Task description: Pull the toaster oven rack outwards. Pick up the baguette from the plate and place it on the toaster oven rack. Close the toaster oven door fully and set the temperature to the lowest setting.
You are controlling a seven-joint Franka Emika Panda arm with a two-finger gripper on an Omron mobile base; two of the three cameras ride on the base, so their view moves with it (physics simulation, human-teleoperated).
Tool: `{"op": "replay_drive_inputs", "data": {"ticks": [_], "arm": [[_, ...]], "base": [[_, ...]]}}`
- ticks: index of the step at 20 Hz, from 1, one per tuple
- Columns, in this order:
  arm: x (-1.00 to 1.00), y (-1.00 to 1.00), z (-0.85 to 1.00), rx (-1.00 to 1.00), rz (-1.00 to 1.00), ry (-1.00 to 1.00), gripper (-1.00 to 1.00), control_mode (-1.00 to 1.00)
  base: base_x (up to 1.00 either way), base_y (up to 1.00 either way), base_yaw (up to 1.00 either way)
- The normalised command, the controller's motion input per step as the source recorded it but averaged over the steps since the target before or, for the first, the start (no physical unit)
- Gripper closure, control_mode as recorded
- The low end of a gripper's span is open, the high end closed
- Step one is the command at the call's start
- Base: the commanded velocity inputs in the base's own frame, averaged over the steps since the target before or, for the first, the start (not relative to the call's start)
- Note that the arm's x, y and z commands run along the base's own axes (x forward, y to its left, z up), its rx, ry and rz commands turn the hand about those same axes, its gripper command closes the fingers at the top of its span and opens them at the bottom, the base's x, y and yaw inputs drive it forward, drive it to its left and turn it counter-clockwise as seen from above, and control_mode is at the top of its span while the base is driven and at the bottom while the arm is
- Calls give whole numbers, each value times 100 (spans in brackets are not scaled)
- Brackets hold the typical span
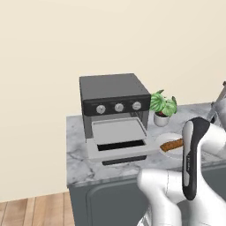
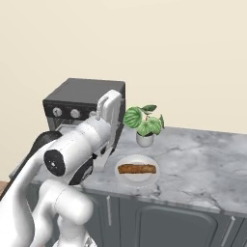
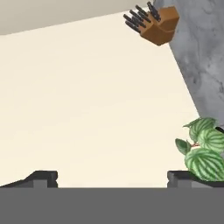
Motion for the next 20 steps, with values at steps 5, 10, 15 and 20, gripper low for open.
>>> {"op": "replay_drive_inputs", "data": {"ticks": [5, 10, 15, 20], "arm": [[-1, -10, 0, 59, 13, 2, -100, -100], [0, 0, -18, 33, 1, 3, -100, -100], [0, 0, -27, 19, 0, 5, -100, -100], [2, 0, -30, -5, 0, 15, -100, -100]], "base": [[0, 0, 0], [0, 0, 0], [0, 0, 0], [0, 0, 0]]}}
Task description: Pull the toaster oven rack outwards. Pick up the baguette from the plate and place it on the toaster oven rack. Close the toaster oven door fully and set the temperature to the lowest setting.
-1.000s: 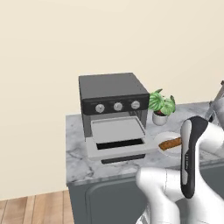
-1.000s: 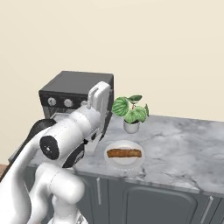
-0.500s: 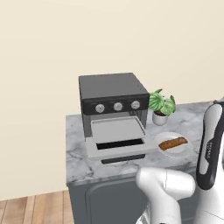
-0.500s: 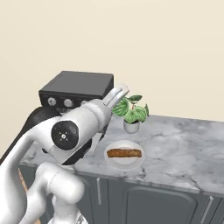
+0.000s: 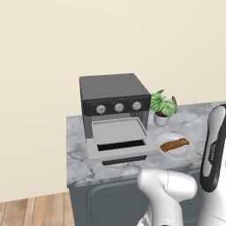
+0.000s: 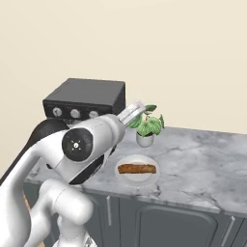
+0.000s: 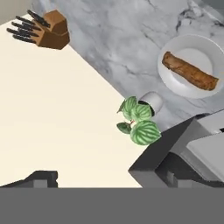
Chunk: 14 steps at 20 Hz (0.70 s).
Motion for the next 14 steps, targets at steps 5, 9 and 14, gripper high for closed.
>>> {"op": "replay_drive_inputs", "data": {"ticks": [5, 9, 14], "arm": [[20, 0, -26, -14, 3, 33, -100, -100], [24, 0, -28, -12, 17, 36, -100, -100], [31, 3, -40, -15, 24, 37, -100, -100]], "base": [[0, 0, 0], [0, 0, 0], [0, 0, 0]]}}
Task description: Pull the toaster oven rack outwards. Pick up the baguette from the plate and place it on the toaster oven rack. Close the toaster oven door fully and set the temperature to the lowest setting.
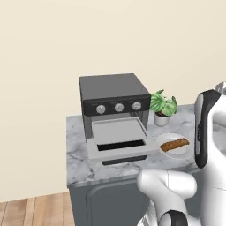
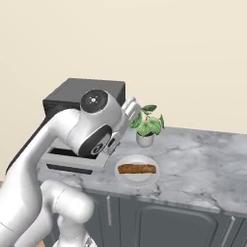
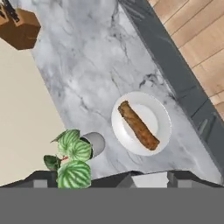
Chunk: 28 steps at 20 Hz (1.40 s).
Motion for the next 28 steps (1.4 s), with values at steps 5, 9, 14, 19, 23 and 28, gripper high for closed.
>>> {"op": "replay_drive_inputs", "data": {"ticks": [5, 9, 14, 19, 23, 28], "arm": [[25, 0, -50, -10, 27, 27, -100, -100], [23, -1, -56, 0, 26, 6, -100, -100], [18, -7, -49, 4, 25, 0, -100, -100], [21, 0, -41, 1, 16, 5, -100, -100], [28, 0, -44, 0, 4, 8, -100, -100], [15, 0, -36, 0, 5, 3, -100, -100]], "base": [[0, 0, 0], [0, 0, 0], [0, 0, 0], [0, 0, 0], [0, 0, 0], [0, 0, 0]]}}
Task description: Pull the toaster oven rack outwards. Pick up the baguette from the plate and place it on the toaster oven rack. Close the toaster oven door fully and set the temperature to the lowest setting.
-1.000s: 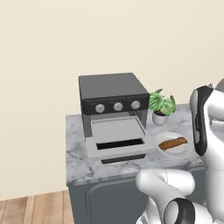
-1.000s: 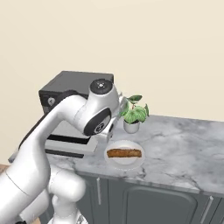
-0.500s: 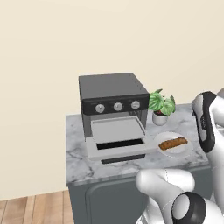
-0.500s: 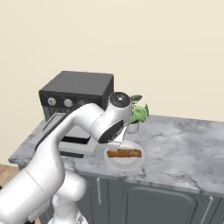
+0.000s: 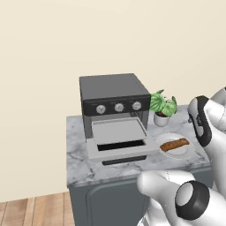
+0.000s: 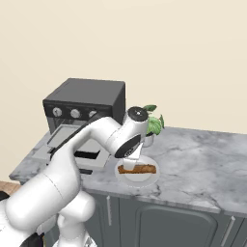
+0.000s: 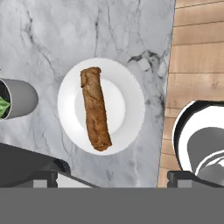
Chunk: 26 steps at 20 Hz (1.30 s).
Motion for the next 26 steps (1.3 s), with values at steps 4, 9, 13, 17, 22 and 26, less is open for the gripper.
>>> {"op": "replay_drive_inputs", "data": {"ticks": [4, 9, 13, 17, 22, 26], "arm": [[13, 0, -40, 0, 5, 1, -100, -100], [21, 0, -41, 0, 7, 9, -100, -100], [24, -2, -34, 0, 7, 13, -100, -100], [25, -14, -24, 0, 8, 11, -100, -100], [20, -20, -22, 0, 8, 7, -100, -100], [27, -12, -29, 0, 4, 3, -100, -100]], "base": [[0, 0, 0], [0, 0, 0], [0, 0, 0], [0, 0, 0], [0, 0, 0], [0, 0, 0]]}}
